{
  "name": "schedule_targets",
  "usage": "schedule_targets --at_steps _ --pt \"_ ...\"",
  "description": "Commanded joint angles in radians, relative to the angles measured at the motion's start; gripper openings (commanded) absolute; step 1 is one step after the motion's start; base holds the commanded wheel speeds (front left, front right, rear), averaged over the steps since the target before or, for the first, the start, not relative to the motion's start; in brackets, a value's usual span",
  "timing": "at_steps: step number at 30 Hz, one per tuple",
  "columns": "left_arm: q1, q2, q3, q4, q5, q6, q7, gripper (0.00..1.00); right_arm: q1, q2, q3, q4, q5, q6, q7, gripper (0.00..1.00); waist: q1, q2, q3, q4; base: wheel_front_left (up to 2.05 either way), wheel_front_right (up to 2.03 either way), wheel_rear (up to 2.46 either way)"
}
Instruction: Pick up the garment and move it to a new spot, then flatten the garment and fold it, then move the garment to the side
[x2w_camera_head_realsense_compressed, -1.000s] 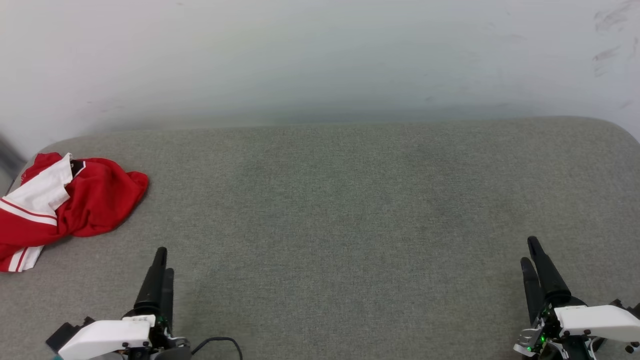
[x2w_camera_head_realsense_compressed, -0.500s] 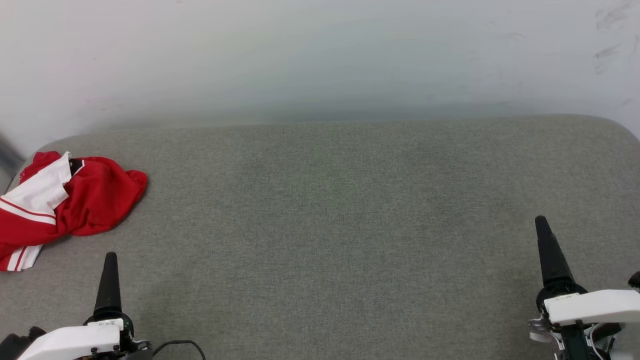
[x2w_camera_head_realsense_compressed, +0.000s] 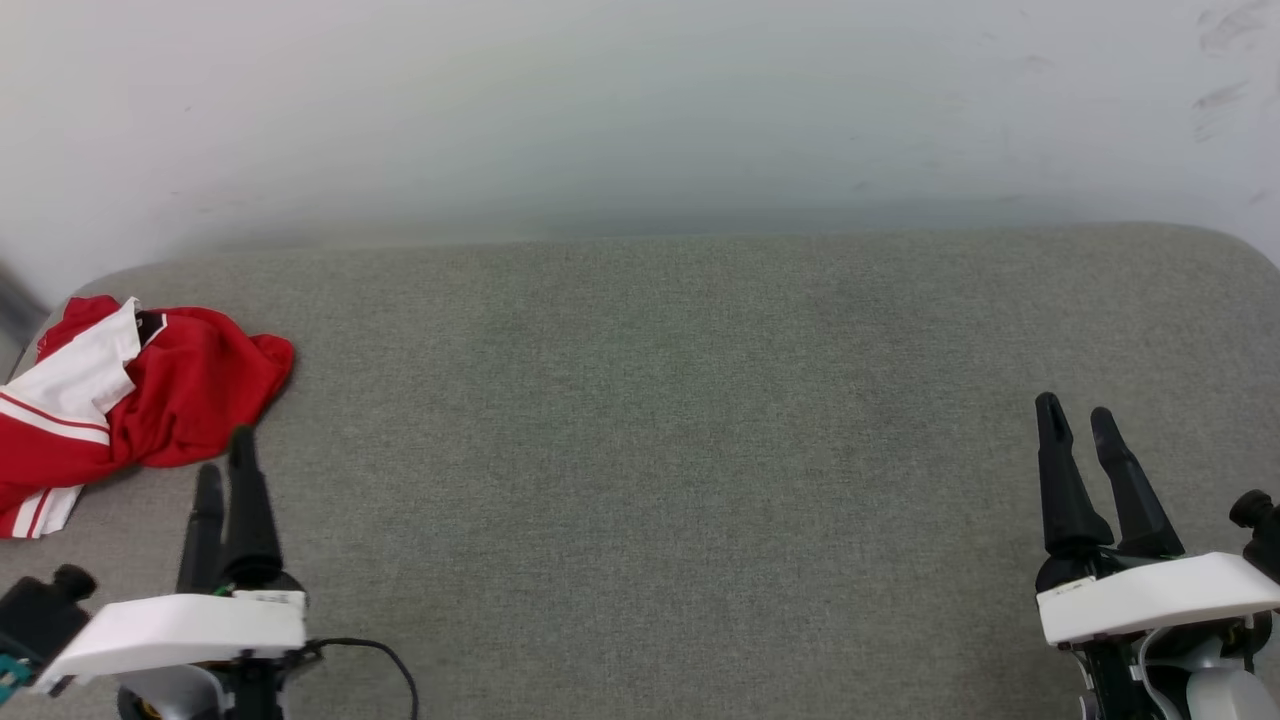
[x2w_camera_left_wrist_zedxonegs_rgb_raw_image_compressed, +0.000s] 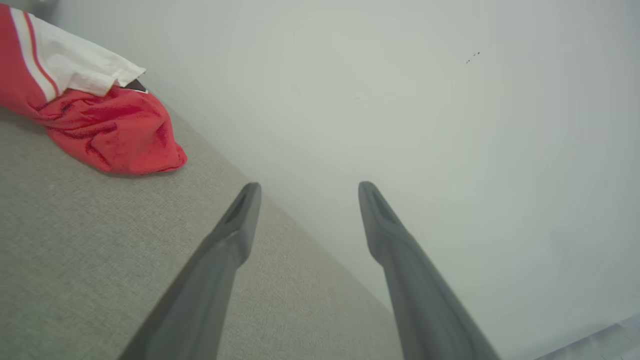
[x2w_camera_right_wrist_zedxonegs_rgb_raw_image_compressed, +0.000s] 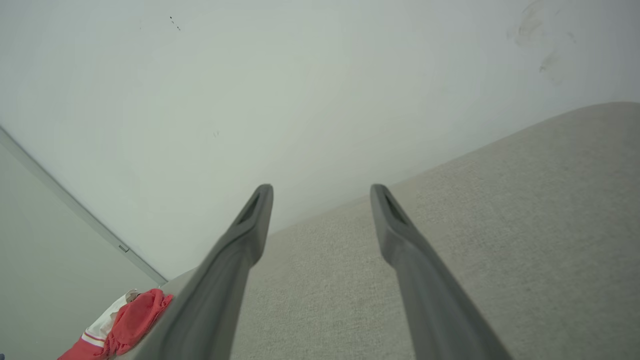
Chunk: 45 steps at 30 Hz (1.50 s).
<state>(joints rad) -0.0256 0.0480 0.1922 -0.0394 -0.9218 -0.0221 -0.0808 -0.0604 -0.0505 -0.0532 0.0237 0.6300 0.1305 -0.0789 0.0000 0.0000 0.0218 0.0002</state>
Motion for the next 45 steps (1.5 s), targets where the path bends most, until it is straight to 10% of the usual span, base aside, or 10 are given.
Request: schedule_targets --at_steps 1,15,45 --pt "0.005 0.002 -0.026 -0.031 0.047 0.006 -0.009 1.0 -0.015 -0.001 0.005 -0.026 -0.051 0.0 -0.011 1.0 0.0 0.0 0.001 0.0 0.0 0.0 0.0" --pt "0.042 0.034 -0.213 -0.086 0.406 0.049 -0.051 1.0 0.003 0.0 0.031 -0.014 -0.298 0.0 -0.053 1.0 0.0 0.0 0.007 -0.007 0.0 0.0 0.0" --pt "0.074 0.157 -0.434 -0.013 0.661 0.218 -0.125 1.0 0.012 0.0 0.036 0.021 -0.626 0.0 -0.127 1.0 0.0 0.0 0.006 -0.013 0.0 0.0 0.0"
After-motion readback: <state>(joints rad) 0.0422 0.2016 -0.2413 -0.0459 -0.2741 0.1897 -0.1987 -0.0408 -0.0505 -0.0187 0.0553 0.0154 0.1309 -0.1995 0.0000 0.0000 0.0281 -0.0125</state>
